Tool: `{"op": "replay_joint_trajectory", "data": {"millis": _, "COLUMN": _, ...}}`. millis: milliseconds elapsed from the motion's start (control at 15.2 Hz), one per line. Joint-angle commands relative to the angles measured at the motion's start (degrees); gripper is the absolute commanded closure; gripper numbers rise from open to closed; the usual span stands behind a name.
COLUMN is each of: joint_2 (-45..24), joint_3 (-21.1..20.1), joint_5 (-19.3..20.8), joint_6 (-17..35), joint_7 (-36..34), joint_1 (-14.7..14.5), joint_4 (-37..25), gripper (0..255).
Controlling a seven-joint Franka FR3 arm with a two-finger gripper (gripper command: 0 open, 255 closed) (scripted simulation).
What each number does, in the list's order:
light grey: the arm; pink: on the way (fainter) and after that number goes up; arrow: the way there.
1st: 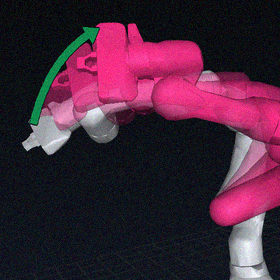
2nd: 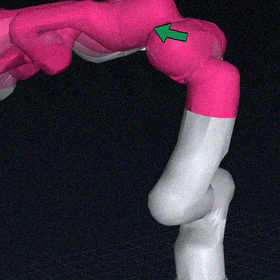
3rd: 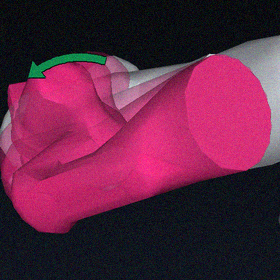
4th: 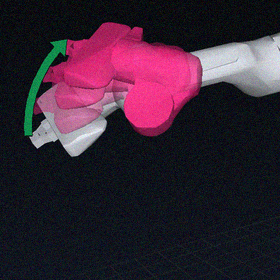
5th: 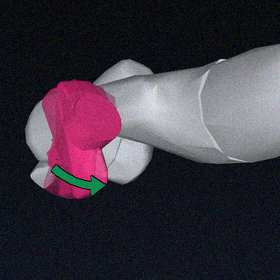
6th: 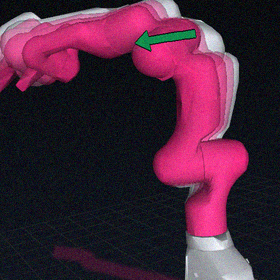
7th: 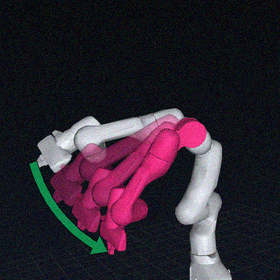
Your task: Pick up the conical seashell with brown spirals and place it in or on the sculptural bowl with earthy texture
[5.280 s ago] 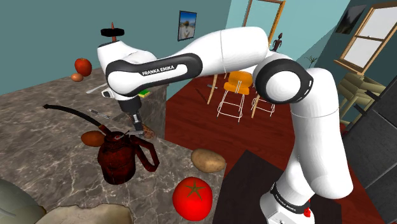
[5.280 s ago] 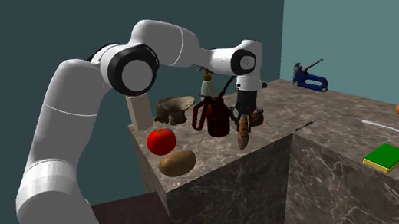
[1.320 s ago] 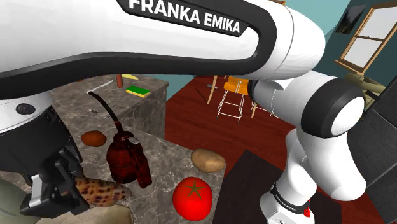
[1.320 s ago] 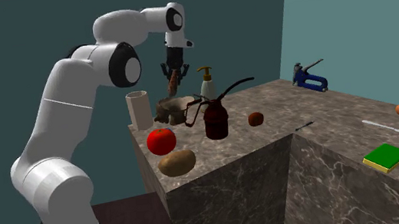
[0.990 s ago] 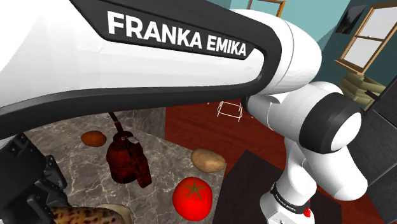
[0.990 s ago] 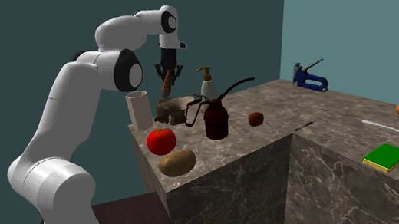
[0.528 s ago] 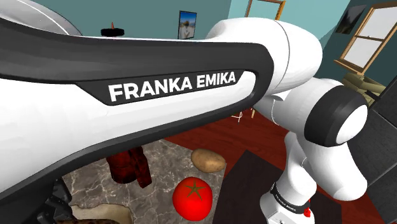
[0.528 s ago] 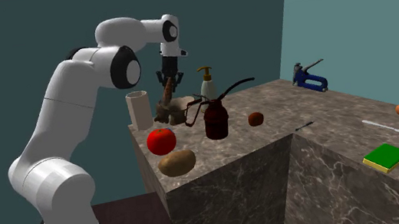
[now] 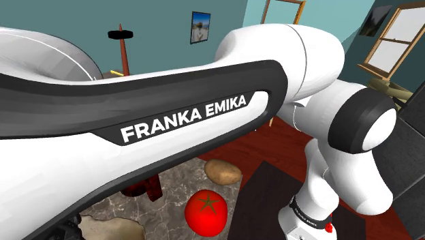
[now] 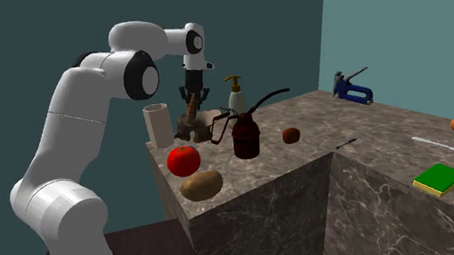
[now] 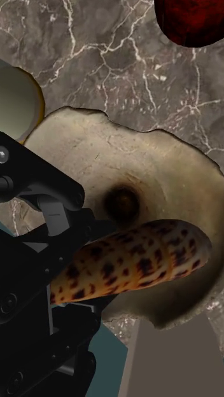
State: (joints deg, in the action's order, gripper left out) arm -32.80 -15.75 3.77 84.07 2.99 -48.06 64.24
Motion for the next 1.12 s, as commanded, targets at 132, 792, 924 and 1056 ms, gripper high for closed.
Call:
{"op": "replay_joint_trajectory", "data": {"millis": 132, "joint_2": 0.01, "joint_3": 0.00, "joint_5": 0.00, "joint_6": 0.03, "joint_7": 0.00, "joint_1": 0.00, "joint_4": 0.03, "gripper": 255}}
{"op": "replay_joint_trajectory", "data": {"millis": 792, "joint_2": -7.69, "joint_3": 0.47, "joint_5": 1.40, "joint_6": -12.44, "joint_7": -0.01, "joint_1": -2.61, "joint_4": -20.24, "gripper": 0}}
{"op": "replay_joint_trajectory", "data": {"millis": 924, "joint_2": -7.68, "joint_3": 0.51, "joint_5": 1.38, "joint_6": -12.44, "joint_7": -0.01, "joint_1": -2.62, "joint_4": -20.24, "gripper": 0}}
{"op": "replay_joint_trajectory", "data": {"millis": 1056, "joint_2": -7.67, "joint_3": 0.51, "joint_5": 1.38, "joint_6": -12.43, "joint_7": -0.01, "joint_1": -2.62, "joint_4": -20.21, "gripper": 0}}
